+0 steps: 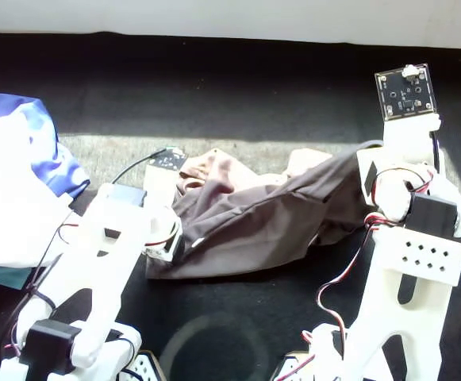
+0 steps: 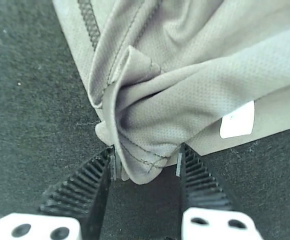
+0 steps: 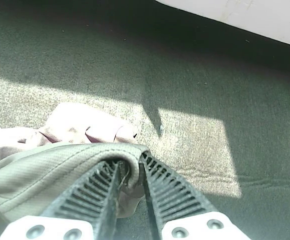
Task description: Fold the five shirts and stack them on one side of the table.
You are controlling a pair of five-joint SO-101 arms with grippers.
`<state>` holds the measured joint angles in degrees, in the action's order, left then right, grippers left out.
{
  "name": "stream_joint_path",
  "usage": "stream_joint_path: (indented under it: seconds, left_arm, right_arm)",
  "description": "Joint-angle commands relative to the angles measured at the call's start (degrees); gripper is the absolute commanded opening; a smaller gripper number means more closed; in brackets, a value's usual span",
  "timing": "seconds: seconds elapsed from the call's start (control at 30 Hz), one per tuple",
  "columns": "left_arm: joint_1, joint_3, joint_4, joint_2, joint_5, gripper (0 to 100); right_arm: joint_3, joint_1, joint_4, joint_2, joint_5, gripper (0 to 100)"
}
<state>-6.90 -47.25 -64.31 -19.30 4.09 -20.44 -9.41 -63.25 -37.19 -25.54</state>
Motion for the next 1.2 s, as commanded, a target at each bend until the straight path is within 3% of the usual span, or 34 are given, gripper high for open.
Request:
stream_joint_path:
  seconds: [0.0,0.17,0.47,0.8,1.17]
  left_arm:
    - [-0.7,-0.1,0.4,-0.2,-0.5,13]
    - [-0.7,-2.3,0.5,-0.2,-0.3,5]
    - [-0.4,-3.3,0.3,-0.2,-0.2,19]
    - [-0.5,-7.8,6.9,-0.4,-0.4,19]
    - [-0.5,-1.9,4.9,-0.4,-0.4,14]
  right_arm:
    - [0.4,-0.3,0.7,-2.0,-0.4,0.5]
    - [0.5,-0.3,0.7,-2.0,-0.4,0.5]
    - [0.5,-0.3,0.7,-2.0,-0.4,0.5]
    - [0.5,-0.3,0.7,-2.0,-0.4,0.5]
    - [0.5,-0.3,0.7,-2.0,-0.6,0.5]
